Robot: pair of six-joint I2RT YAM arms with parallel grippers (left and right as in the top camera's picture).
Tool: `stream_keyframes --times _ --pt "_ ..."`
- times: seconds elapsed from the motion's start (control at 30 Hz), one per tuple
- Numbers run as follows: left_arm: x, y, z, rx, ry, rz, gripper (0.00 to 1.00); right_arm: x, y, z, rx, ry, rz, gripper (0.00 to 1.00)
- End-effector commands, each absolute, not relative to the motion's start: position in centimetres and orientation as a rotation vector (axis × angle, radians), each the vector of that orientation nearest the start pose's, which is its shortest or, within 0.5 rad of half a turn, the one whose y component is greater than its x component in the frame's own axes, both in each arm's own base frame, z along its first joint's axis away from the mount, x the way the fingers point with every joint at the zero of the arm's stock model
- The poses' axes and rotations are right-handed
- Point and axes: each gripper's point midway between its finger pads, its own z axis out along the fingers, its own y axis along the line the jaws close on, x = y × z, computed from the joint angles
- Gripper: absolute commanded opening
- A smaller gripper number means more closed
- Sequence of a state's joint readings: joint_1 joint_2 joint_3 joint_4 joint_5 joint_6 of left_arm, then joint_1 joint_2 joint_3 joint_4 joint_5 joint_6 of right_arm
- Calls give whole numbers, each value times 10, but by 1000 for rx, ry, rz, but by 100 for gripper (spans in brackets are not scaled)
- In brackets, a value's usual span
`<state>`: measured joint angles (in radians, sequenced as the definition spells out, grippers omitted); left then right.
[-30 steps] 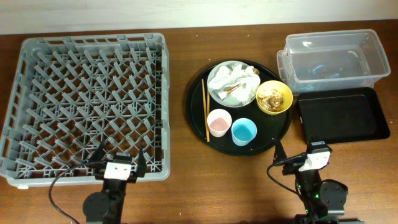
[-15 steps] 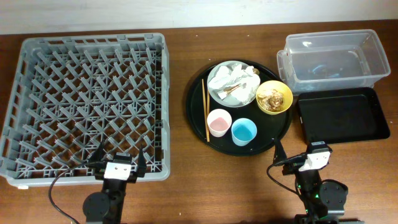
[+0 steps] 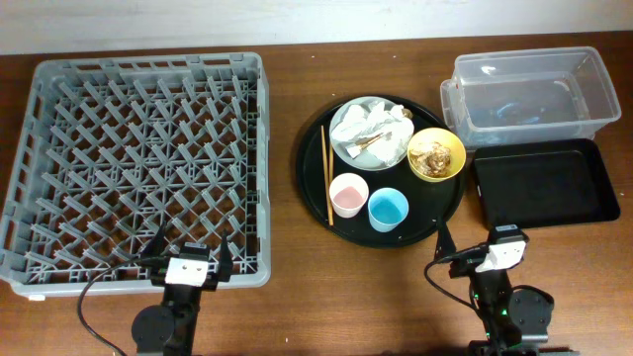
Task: Sort waste into correct bins and load items into the dishwasher rack
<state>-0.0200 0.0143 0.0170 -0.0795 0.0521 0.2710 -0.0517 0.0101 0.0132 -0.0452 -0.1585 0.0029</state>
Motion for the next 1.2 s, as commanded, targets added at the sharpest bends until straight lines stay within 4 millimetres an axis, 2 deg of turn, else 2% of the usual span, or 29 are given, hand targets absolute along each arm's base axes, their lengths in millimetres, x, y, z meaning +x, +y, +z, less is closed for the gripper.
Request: stream_keyframes --times 0.0,0.1,0.17,0.23,0.27,0.3,0.33,0.4,0.43,0.47,0.5,0.53,0.57,0.63,0.67,0.77,0.8,0.87,0.93,1.03,1.1,1.17 --pt "246 -11 157 231 1634 126 100 246 15 183 -83 1536 84 98" --pt "246 -11 162 141 1625 46 99 242 18 212 -105 1443 90 98" --pt "245 -10 172 138 1606 50 99 241 18 217 -105 1432 89 98" --pt "242 -7 193 120 1570 67 99 242 13 218 -79 1436 64 98" --pt "241 -1 209 93 1566 96 99 244 4 218 -36 1439 26 98" --pt "243 5 226 68 1568 122 99 244 -2 222 -39 1436 -30 98" --pt "249 5 241 114 1573 171 99 244 -2 228 -39 1438 -30 98" --pt "273 7 265 207 1571 286 99 249 -1 227 -43 1481 -27 98" --pt "291 17 277 158 1569 333 99 254 6 223 -78 1520 9 98" --pt "312 26 295 109 1501 366 99 261 20 198 -137 1657 90 99" --pt "332 31 311 79 1404 378 100 267 29 183 -170 1739 146 99" --pt "348 34 318 62 1355 383 100 276 30 178 -175 1783 164 99" --pt "365 34 317 69 1366 378 99 290 32 181 -185 1804 181 98" --pt "390 17 311 168 1452 300 99 317 39 190 -215 1853 238 98" --pt "399 6 312 231 1553 241 99 340 42 205 -225 1877 264 98" --pt "402 -9 325 283 1807 95 99 382 42 269 -243 1823 267 98" --pt "401 -14 337 271 1884 42 99 385 42 289 -237 1868 276 98" --pt "399 -30 347 311 1992 -8 99 380 42 306 -260 1962 273 98" --pt "398 -38 345 289 2144 -70 99 373 43 317 -249 2049 294 98" --pt "397 -39 324 239 2384 -128 99 372 45 335 -240 2202 331 98" --pt "395 -40 307 240 2462 -149 99 385 65 333 -339 2267 358 98" --pt "394 -35 302 227 2487 -111 99 415 102 310 -435 2305 415 99"
